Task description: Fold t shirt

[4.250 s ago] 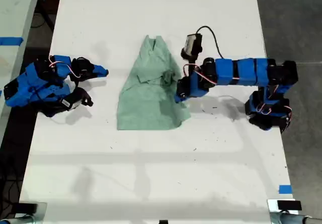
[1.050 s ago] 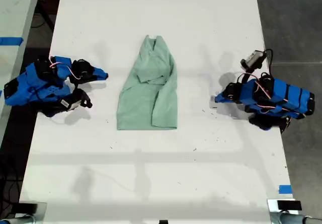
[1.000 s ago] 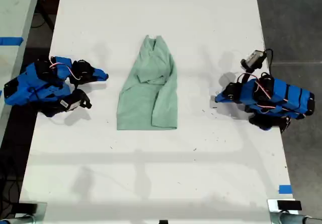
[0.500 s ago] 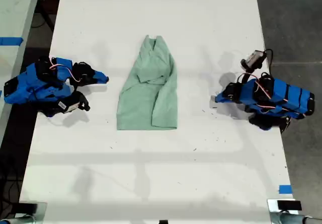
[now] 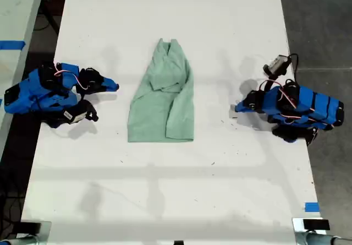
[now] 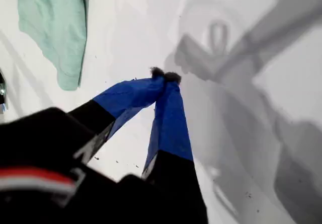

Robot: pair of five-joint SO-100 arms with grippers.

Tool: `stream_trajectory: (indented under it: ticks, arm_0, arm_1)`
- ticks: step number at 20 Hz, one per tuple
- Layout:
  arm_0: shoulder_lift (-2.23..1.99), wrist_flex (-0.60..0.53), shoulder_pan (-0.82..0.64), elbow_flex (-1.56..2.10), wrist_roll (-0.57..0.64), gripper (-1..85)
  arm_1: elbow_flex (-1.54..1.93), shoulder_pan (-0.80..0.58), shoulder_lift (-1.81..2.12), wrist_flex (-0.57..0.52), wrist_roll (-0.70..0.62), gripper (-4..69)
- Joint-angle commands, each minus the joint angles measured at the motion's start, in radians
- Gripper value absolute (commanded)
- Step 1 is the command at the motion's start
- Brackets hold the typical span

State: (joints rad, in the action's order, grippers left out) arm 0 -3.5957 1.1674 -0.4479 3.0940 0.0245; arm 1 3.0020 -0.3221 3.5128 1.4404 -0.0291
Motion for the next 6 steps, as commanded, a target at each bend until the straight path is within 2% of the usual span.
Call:
stream_trajectory:
  ticks: [1,6]
  arm_0:
    - [-0.006,-0.006,-0.003,-0.031,0.002,-0.1]
    - [-0.006,-0.005,-0.008,-0.031,0.002,-0.1]
  arm_1:
    - [-0.005,-0.012,-0.005,-0.002,0.0,-0.8]
    - [-0.005,-0.012,-0.005,0.0,0.0,-0.8]
